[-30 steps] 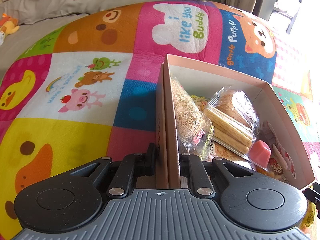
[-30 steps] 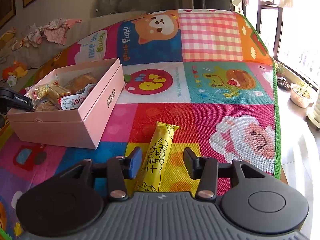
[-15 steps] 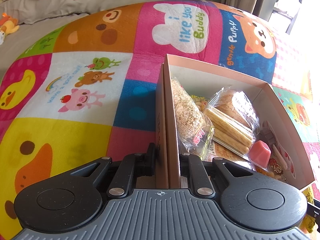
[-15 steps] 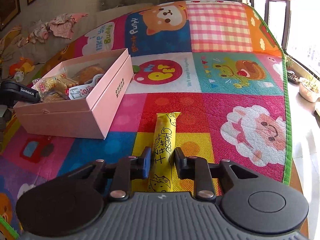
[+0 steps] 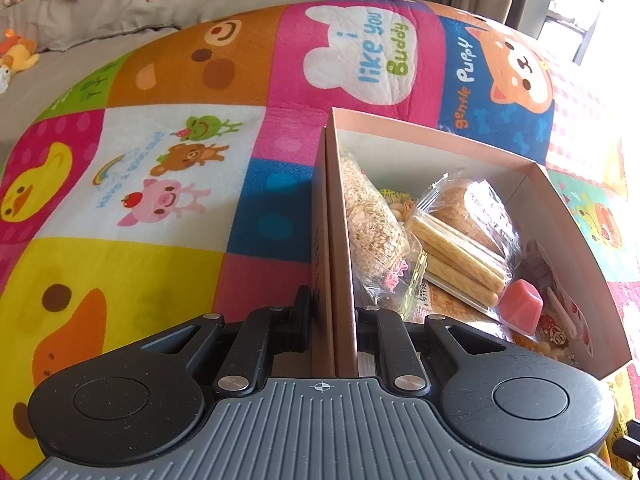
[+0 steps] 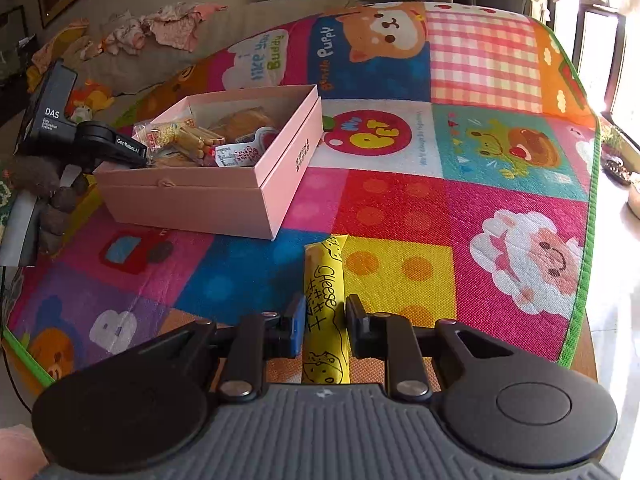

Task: Organize objects
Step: 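Close the right gripper on the yellow wafer-stick bag and lift it, then carry the wafer-stick bag into the pink box and open the right gripper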

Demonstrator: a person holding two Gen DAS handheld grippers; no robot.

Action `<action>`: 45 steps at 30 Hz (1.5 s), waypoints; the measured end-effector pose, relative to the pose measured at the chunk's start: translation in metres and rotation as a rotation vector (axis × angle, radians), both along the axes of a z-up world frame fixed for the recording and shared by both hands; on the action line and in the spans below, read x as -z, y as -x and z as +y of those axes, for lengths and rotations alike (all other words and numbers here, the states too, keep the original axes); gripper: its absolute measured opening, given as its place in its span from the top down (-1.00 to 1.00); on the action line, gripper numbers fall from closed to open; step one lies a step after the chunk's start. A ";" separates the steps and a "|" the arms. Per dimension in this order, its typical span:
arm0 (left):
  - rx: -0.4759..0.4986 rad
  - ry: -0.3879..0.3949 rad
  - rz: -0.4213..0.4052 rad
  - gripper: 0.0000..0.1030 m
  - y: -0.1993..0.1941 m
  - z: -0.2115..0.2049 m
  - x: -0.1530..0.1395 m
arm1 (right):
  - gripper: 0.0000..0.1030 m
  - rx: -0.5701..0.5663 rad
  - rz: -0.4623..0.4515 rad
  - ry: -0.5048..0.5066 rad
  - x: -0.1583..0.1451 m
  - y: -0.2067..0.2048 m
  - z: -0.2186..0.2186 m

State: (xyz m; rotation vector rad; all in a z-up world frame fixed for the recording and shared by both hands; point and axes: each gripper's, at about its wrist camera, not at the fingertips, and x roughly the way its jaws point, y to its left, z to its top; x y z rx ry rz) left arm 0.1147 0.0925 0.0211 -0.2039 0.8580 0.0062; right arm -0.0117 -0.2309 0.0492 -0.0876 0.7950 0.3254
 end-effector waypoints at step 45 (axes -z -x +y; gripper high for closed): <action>0.005 0.041 -0.044 0.69 0.008 0.007 0.005 | 0.53 0.044 -0.041 -0.223 -0.050 -0.143 0.062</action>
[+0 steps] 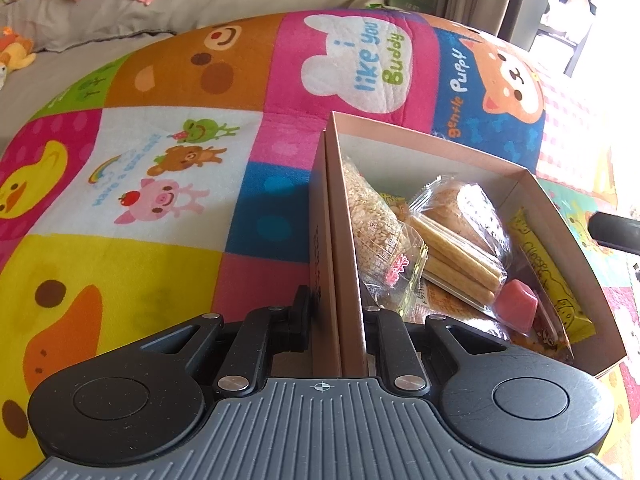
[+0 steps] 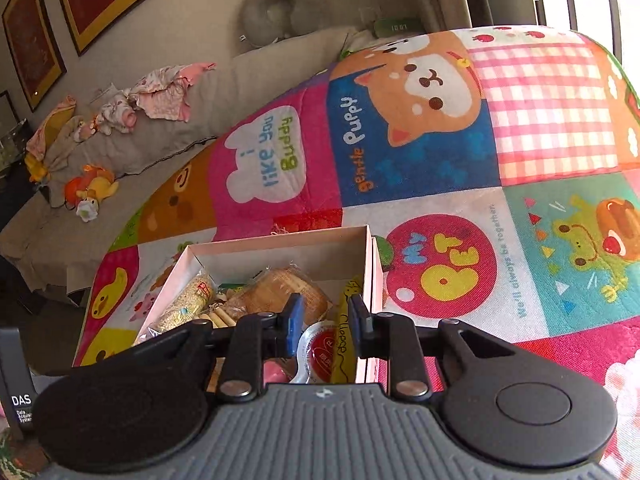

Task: Organize objects
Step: 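Carry the wafer-stick bag into the pink box and open the right gripper, then release the pink box with the left gripper while withdrawing the right gripper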

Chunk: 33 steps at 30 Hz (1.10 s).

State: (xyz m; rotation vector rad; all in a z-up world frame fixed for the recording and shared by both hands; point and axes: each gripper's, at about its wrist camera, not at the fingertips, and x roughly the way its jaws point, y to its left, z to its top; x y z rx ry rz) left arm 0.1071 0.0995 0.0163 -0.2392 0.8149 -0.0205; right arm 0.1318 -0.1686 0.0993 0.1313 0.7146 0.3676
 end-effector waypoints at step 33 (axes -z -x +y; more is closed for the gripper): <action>0.027 -0.178 -0.317 0.28 -0.007 -0.043 -0.051 | -1.00 0.068 -0.084 0.264 0.069 0.055 -0.025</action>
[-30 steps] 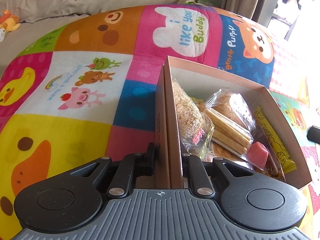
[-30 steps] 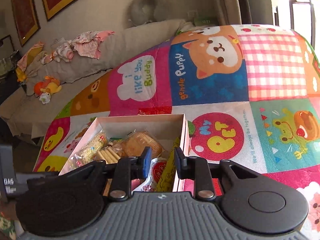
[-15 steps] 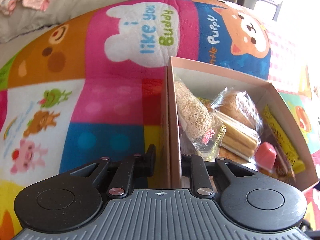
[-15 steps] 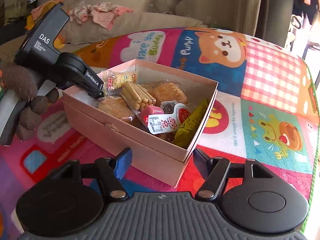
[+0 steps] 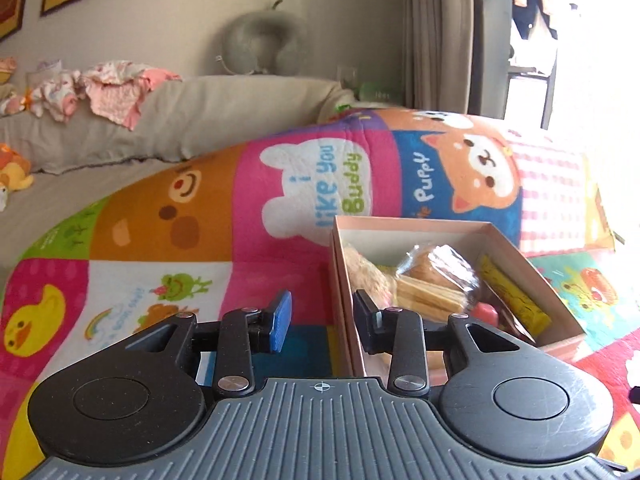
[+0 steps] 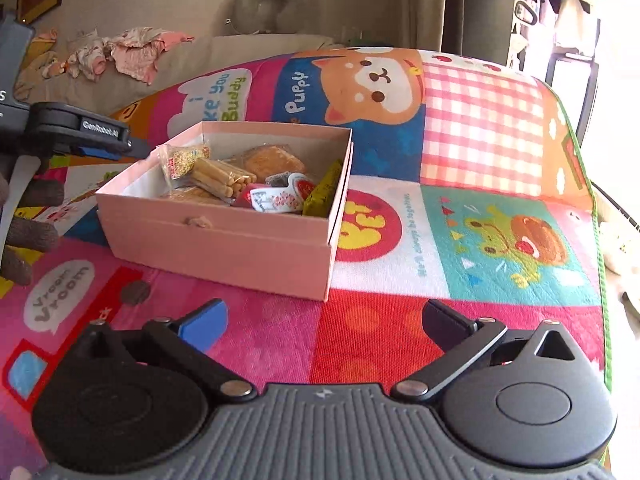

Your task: Organize objects

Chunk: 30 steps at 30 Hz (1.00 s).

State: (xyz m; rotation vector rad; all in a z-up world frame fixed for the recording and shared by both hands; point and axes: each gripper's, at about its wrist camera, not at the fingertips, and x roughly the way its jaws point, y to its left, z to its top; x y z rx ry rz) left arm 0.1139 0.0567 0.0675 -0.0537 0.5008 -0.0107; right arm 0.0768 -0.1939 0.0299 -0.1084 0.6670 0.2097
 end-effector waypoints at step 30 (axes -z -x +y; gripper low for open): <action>-0.004 -0.071 0.126 0.23 0.104 -0.073 0.069 | -1.00 0.056 0.037 -0.033 0.025 0.032 0.010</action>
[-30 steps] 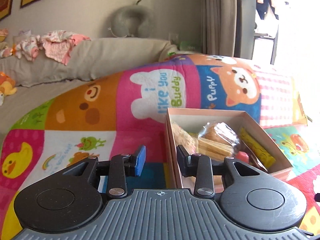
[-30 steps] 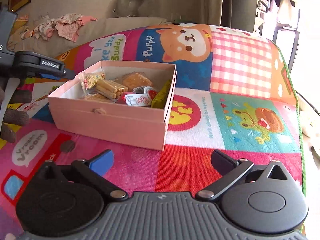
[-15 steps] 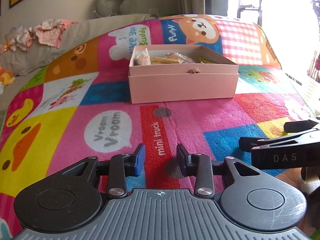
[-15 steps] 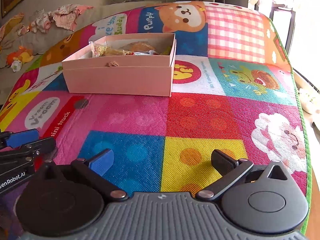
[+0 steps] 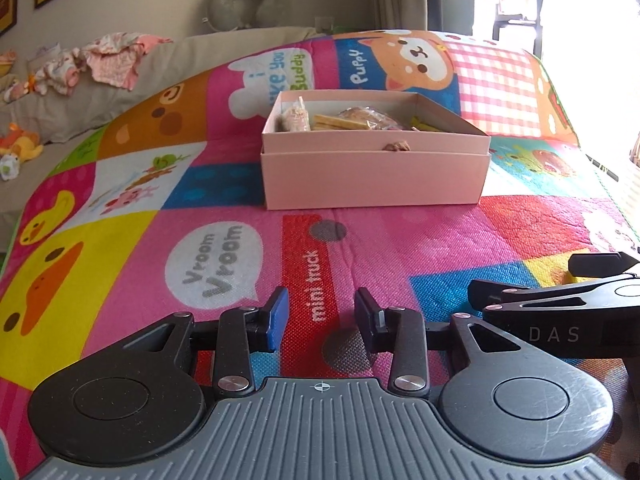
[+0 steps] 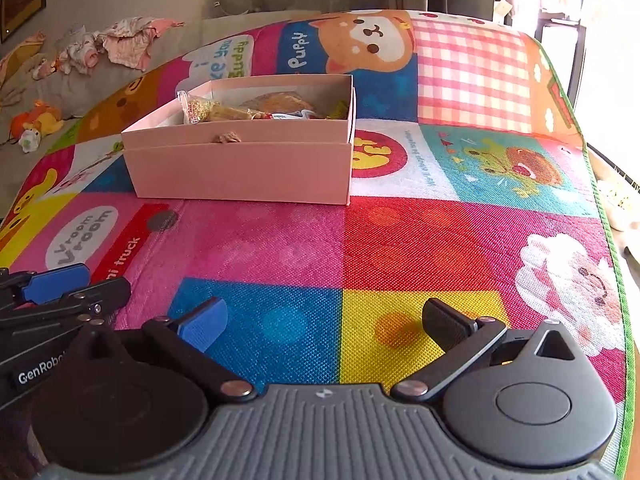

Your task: Organize objects

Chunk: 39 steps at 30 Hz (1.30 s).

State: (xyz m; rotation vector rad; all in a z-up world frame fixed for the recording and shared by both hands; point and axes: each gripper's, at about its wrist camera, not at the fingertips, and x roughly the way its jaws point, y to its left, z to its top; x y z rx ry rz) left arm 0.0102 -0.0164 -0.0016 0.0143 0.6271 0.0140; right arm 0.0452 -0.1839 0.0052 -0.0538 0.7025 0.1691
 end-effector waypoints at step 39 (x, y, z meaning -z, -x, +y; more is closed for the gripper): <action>0.009 0.047 -0.003 0.23 0.003 0.007 0.000 | -1.00 0.000 0.000 0.001 0.000 0.000 0.000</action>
